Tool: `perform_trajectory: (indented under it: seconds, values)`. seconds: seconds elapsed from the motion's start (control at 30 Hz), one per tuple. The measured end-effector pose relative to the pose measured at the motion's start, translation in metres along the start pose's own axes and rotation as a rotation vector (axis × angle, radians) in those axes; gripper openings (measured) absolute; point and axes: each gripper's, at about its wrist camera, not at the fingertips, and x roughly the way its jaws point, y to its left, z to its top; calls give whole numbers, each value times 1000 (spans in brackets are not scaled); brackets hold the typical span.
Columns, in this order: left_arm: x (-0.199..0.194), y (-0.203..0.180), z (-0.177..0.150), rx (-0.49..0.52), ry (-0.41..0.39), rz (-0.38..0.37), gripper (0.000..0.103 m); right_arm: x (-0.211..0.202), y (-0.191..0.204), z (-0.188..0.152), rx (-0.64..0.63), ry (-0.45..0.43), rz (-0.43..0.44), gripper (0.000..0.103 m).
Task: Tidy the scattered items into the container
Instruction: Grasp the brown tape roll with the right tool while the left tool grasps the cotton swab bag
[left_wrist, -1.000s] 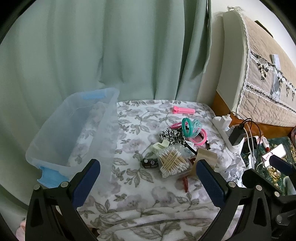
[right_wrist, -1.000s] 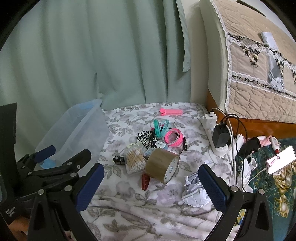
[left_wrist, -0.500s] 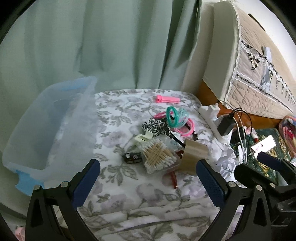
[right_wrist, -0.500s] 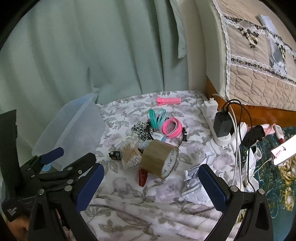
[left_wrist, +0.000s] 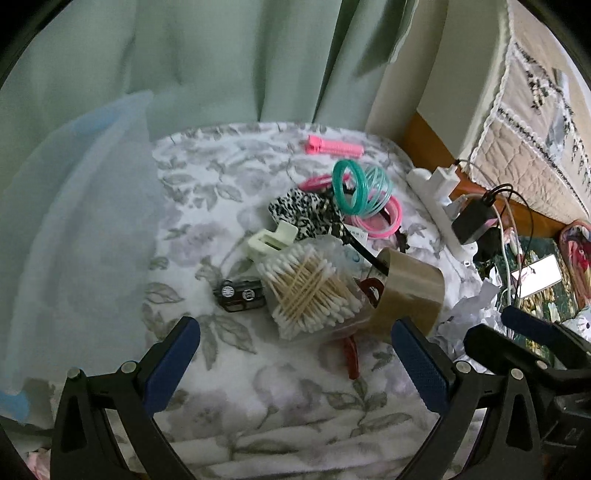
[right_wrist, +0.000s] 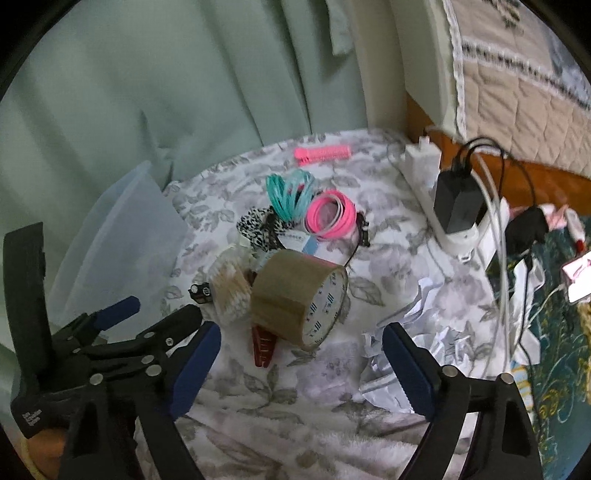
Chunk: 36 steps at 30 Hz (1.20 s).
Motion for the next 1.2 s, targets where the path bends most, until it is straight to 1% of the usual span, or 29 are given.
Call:
perform_trajectory:
  seconds: [0.2,0.33,0.47,0.6,0.67,0.7,0.83,0.93,1.03,1.2]
  values:
    - [29,-4,12,-2,56,-11,102,25,-13,7,39,66,1,85]
    - [46,-1,20,-30,92,-28,102,38,-17,12,46,92,-17,82]
    - [62,4,28,-78,130,-66,102,50,-18,17,44,112,-12,77]
    - [75,4,34,-89,146,-61,101,59,-17,21,50,129,20,76]
    - [78,7,36,-98,148,-49,95,63,-14,22,39,134,24,76]
    - [78,9,36,-99,151,-44,88,64,-13,23,36,137,28,76]
    - [78,17,35,-104,160,-24,77,69,-10,24,36,143,44,76]
    - [78,23,34,-108,167,-9,74,72,-7,25,33,146,47,76]
    - [77,29,32,-114,171,4,74,71,-10,27,43,139,42,76]
    - [69,35,29,-110,156,31,74,70,-16,29,77,146,31,76]
